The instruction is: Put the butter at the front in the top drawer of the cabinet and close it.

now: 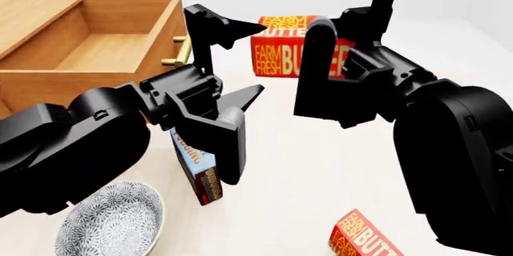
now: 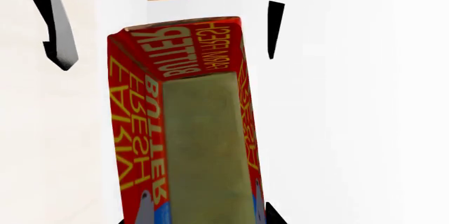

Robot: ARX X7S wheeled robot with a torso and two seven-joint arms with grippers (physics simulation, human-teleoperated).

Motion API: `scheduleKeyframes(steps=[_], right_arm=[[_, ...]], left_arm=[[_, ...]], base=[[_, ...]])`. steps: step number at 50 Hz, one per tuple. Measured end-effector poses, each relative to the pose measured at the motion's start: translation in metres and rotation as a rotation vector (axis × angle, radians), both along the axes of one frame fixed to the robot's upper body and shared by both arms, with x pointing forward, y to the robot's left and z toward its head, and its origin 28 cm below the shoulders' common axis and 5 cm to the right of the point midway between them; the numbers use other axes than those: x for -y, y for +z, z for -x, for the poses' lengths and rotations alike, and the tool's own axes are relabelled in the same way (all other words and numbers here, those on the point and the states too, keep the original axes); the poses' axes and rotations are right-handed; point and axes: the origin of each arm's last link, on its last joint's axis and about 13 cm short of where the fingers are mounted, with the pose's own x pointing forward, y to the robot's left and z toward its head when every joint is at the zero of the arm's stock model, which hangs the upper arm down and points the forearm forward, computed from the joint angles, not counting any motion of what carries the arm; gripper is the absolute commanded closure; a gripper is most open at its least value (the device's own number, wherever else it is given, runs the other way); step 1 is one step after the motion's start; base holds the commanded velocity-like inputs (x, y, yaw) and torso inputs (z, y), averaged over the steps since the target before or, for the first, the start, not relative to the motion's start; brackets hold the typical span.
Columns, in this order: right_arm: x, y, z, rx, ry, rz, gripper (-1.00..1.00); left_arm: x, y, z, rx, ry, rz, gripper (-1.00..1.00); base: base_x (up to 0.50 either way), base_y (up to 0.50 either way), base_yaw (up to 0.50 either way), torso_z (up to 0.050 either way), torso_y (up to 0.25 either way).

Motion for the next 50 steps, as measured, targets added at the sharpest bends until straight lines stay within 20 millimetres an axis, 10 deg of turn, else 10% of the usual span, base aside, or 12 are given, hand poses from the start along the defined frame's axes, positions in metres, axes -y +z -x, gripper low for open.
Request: scheduleKeyframes(steps=[50], right_arm=[[-0.005,0.002,0.014,-0.001,0.027,0.014,1.00]], left_arm=[[-0.004,-0.001,0.001,0.002,0.010,0.016,-1.00]], base=[[0.00,0.00,0.00,0.000,0.001]])
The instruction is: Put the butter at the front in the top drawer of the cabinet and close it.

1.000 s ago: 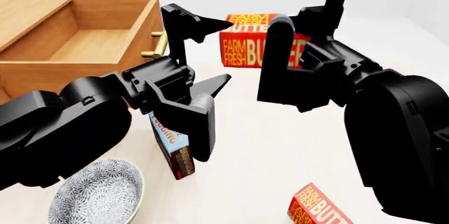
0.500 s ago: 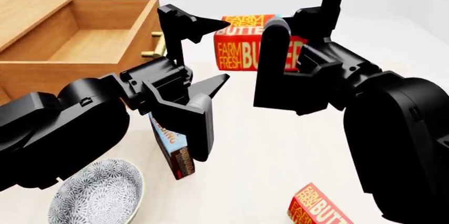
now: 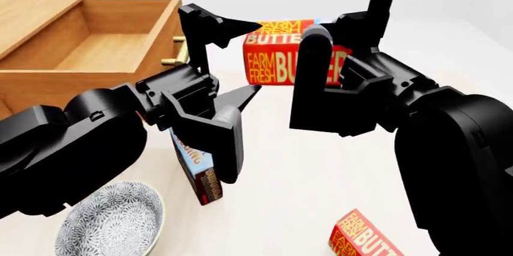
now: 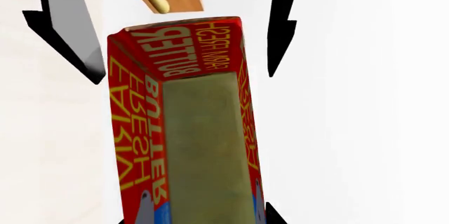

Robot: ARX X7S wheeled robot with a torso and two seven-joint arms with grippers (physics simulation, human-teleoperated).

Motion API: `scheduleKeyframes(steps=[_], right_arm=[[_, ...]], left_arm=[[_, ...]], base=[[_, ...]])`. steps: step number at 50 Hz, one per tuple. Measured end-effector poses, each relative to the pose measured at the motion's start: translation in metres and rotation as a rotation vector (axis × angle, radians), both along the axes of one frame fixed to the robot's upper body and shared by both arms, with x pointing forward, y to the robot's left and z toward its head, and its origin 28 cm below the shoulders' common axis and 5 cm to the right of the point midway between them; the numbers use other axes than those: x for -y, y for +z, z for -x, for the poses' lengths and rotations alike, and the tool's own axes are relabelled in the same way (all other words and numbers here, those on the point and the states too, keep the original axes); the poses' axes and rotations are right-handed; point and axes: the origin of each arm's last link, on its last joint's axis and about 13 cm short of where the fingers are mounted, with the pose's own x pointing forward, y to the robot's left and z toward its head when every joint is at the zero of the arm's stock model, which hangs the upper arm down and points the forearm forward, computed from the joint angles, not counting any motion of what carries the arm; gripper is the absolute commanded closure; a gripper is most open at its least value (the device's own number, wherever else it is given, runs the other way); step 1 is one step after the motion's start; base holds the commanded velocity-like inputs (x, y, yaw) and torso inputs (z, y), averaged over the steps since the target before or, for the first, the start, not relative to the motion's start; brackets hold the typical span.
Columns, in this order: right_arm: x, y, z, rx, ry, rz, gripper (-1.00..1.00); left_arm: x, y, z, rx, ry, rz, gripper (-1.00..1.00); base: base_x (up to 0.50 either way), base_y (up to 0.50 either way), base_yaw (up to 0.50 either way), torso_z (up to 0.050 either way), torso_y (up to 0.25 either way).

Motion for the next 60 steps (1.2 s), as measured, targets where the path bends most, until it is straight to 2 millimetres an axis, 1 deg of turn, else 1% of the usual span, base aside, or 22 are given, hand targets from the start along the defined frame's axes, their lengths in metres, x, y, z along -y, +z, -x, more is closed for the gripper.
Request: scheduleKeyframes(steps=[15,40,60], right_arm=[[0.000,0.000,0.003,-0.003,0.004,0.002,1.00],[-0.006,0.001,0.015,-0.004,0.032,0.009,1.00],[-0.006,0.001,0.009,-0.011,0.037,-0.004,1.00]], left_arm=[[-0.002,0.002,0.000,0.005,0.010,0.003,-1.00],[-0.003,-0.002,-0.006,-0.001,0.011,0.034,-1.00],[-0.001,-0.001,-0.001,0.008,-0.020,0.049,-1.00]], base=[[0.00,0.00,0.00,0.001,0.001],[0.00,0.00,0.00,0.000,0.001],[0.00,0.00,0.00,0.000,0.001]])
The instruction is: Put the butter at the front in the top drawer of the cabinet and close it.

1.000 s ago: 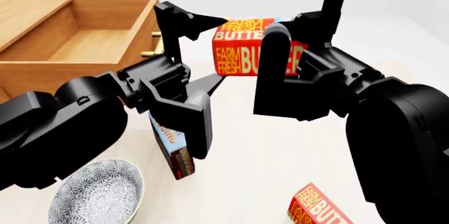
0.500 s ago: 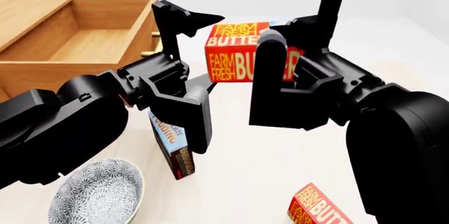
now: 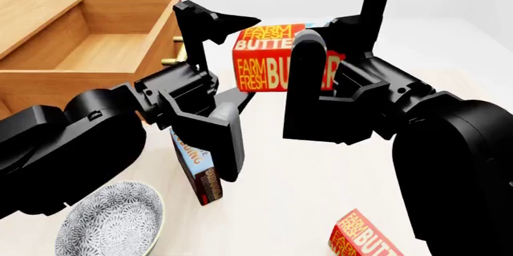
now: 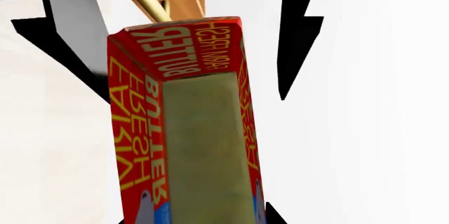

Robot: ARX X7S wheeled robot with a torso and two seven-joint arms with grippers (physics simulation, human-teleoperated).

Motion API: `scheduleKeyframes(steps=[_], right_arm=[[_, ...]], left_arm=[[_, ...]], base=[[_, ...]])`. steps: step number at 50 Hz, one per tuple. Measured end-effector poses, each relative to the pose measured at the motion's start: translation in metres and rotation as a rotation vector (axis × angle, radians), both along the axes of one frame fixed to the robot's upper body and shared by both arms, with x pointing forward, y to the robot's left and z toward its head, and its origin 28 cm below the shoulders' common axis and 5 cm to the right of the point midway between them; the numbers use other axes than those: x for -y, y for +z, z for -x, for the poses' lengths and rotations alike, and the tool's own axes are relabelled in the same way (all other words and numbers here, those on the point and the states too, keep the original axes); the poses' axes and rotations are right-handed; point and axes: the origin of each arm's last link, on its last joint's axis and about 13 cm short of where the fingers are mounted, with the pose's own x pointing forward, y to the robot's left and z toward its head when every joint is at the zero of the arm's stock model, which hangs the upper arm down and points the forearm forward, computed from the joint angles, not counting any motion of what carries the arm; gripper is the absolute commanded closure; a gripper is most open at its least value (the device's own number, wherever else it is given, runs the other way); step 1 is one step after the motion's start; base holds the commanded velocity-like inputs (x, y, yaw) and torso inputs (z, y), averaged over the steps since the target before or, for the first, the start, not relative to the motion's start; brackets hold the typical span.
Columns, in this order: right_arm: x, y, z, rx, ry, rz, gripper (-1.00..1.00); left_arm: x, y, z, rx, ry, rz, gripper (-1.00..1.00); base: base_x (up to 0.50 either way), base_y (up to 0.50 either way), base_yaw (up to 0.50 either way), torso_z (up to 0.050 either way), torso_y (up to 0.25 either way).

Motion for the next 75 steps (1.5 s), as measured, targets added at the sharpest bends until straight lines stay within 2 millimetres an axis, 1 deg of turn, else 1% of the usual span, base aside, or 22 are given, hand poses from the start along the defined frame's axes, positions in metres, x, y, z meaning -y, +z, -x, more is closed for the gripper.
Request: scheduleKeyframes(steps=[3,4,28,29,38,44,55,60,64,66,69,75], right_arm=[[0.000,0.000,-0.001,-0.002,0.000,-0.003,1.00],[0.000,0.000,-0.002,-0.002,0.000,-0.004,1.00],[0.002,-0.003,-0.002,-0.013,0.015,-0.019,1.00],[0.002,-0.003,-0.002,-0.012,0.015,-0.019,-1.00],[0.003,-0.004,-0.001,0.022,0.012,-0.013,-1.00],[0.009,-0.008,0.003,0.055,-0.010,-0.024,-1.00],[0.027,-0.020,0.018,0.115,-0.103,-0.085,-1.00],[0.038,-0.024,0.025,0.157,-0.165,-0.122,-1.00],[0.046,-0.026,0.031,0.181,-0.213,-0.162,-1.00],[0.049,-0.027,0.033,0.191,-0.235,-0.189,-1.00],[0.053,-0.028,0.035,0.201,-0.264,-0.243,-1.00],[0.057,-0.029,0.037,0.197,-0.291,-0.419,-1.00]], left_arm=[[0.000,0.000,0.000,0.001,-0.003,0.001,-1.00],[0.000,0.000,0.001,0.001,-0.004,0.002,1.00],[-0.002,-0.003,0.000,0.006,-0.024,0.013,1.00],[-0.002,-0.003,0.000,0.008,-0.024,0.013,1.00],[-0.002,0.000,0.001,0.032,-0.032,0.011,1.00],[-0.002,0.002,0.004,0.044,-0.034,0.010,1.00],[-0.010,0.004,0.011,0.005,0.022,0.019,1.00],[-0.017,0.006,0.015,-0.026,0.082,0.006,1.00],[-0.021,0.010,0.020,-0.057,0.146,0.031,1.00],[-0.022,0.013,0.022,-0.083,0.183,0.068,1.00],[-0.023,0.022,0.027,-0.144,0.240,0.168,1.00],[-0.022,0.050,0.033,-0.285,0.366,0.466,1.00]], base=[[0.00,0.00,0.00,0.000,0.000],[0.00,0.00,0.00,0.000,0.010],[0.00,0.00,0.00,0.000,0.001],[0.00,0.00,0.00,0.010,0.000],[0.00,0.00,0.00,0.000,0.001],[0.00,0.00,0.00,0.000,0.002],[0.00,0.00,0.00,0.001,0.001],[0.00,0.00,0.00,0.000,0.000],[0.00,0.00,0.00,0.000,0.003],[0.00,0.00,0.00,0.000,0.000],[0.00,0.00,0.00,0.003,0.004],[0.00,0.00,0.00,0.000,0.000]])
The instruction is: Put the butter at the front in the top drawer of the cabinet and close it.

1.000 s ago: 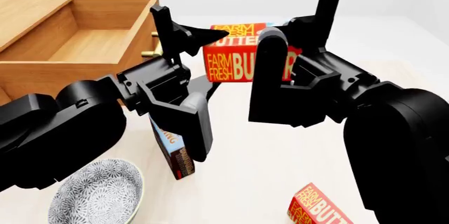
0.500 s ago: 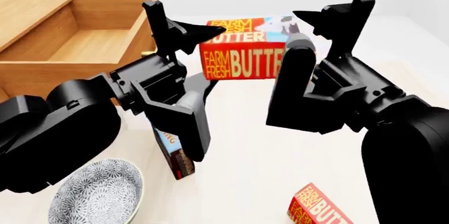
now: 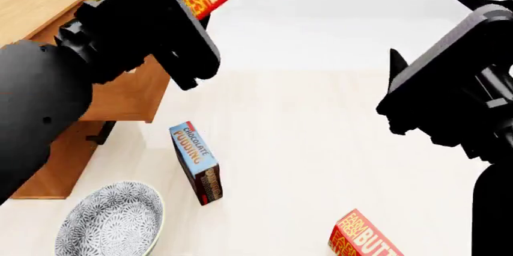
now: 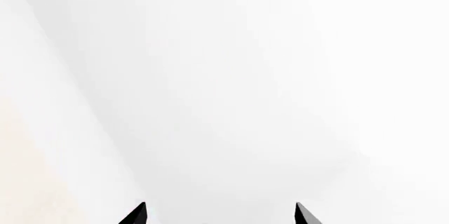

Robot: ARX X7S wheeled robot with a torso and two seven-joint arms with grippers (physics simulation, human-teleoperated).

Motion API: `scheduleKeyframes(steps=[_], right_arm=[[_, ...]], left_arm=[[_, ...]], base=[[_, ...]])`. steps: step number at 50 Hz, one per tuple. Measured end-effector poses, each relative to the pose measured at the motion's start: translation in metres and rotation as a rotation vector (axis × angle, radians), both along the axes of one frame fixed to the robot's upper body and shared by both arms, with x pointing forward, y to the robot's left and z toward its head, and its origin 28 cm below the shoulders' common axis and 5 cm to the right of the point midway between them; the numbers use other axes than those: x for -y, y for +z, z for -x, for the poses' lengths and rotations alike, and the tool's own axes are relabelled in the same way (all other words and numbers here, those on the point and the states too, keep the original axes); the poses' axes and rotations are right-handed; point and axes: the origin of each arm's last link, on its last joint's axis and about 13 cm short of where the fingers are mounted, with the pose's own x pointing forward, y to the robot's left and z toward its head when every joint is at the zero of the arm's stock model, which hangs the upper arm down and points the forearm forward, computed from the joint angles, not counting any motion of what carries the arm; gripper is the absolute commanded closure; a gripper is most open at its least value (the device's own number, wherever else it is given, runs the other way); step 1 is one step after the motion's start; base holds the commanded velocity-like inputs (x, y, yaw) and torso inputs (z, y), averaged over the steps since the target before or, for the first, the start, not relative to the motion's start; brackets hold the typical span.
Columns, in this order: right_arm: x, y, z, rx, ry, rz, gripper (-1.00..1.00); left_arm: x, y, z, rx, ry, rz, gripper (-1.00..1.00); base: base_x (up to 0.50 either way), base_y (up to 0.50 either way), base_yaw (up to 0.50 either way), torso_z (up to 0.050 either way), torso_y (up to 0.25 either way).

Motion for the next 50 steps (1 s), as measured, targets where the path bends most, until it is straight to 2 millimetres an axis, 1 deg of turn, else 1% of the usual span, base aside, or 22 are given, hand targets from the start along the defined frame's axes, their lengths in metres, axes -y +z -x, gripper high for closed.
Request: scheduleKeyframes(steps=[4,8,16,22,28,34,45,50], right_arm=[[-0.002,0.002,0.001,0.006,0.030,-0.170,-1.00],[-0.005,0.006,0.003,0.013,0.075,-0.337,-1.00],[-0.007,0.018,0.005,0.021,0.174,-0.643,-1.00],[-0.009,0.022,0.007,0.010,0.245,-0.801,-1.00],[-0.012,0.022,0.009,-0.007,0.305,-0.892,-1.00],[-0.014,0.024,0.013,-0.017,0.347,-0.939,-1.00],[-0.016,0.021,0.017,-0.031,0.381,-0.963,-1.00],[-0.017,0.019,0.018,-0.041,0.392,-0.964,-1.00]], left_arm=[[0.000,0.021,0.002,-0.051,0.108,0.179,1.00],[-0.002,0.036,0.002,-0.125,0.202,0.309,1.00],[-0.003,0.052,-0.001,-0.292,0.313,0.431,1.00],[-0.005,0.061,-0.005,-0.410,0.374,0.510,1.00],[-0.009,0.071,-0.014,-0.511,0.440,0.601,1.00],[-0.016,0.079,-0.029,-0.595,0.501,0.691,1.00],[-0.027,0.088,-0.066,-0.713,0.579,0.801,1.00],[-0.034,0.089,-0.074,-0.726,0.605,0.865,1.00]], base=[[0.00,0.00,0.00,0.000,0.002],[0.00,0.00,0.00,0.000,0.000],[0.00,0.00,0.00,0.000,0.001],[0.00,0.00,0.00,0.002,0.002],[0.00,0.00,0.00,0.000,0.002],[0.00,0.00,0.00,0.000,0.002],[0.00,0.00,0.00,0.001,0.001],[0.00,0.00,0.00,0.000,0.002]])
